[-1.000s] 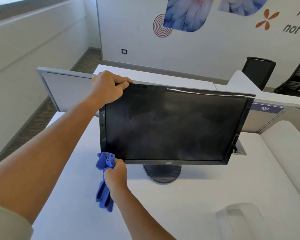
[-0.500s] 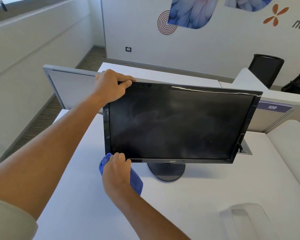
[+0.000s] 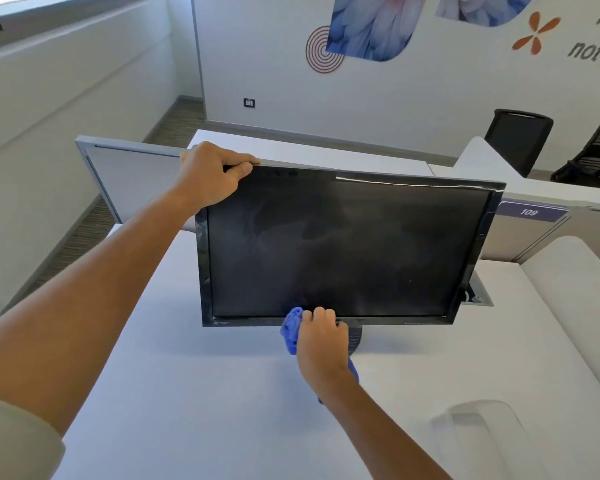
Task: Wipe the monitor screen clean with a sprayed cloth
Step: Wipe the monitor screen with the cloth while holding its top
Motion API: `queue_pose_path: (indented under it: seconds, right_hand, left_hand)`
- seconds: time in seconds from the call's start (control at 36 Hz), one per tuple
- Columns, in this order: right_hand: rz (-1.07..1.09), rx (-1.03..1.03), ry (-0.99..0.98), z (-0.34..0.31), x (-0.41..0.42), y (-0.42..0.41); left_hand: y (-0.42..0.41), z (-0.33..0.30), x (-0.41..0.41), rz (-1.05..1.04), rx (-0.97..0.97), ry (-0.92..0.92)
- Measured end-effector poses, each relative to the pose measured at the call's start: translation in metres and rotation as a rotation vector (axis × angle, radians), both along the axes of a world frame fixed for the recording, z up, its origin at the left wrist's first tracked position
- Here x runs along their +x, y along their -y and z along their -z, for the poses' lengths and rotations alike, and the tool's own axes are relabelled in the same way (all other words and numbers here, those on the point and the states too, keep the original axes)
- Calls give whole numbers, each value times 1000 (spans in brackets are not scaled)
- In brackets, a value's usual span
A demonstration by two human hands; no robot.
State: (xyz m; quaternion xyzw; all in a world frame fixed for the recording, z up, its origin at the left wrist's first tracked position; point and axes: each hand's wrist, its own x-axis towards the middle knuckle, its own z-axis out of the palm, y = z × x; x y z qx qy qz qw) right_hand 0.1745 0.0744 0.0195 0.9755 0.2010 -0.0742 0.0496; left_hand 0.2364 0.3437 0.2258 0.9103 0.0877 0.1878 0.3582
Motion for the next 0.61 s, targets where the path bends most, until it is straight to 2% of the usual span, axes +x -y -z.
queue_pose_path:
  seconds: [0.25, 0.61]
  right_hand:
    - [167, -64, 21, 2, 38, 97]
    - [428, -132, 133, -2, 72, 221]
  left_hand:
    - [-4, 7, 6, 30, 61, 28]
    - [-17, 20, 17, 73, 37, 77]
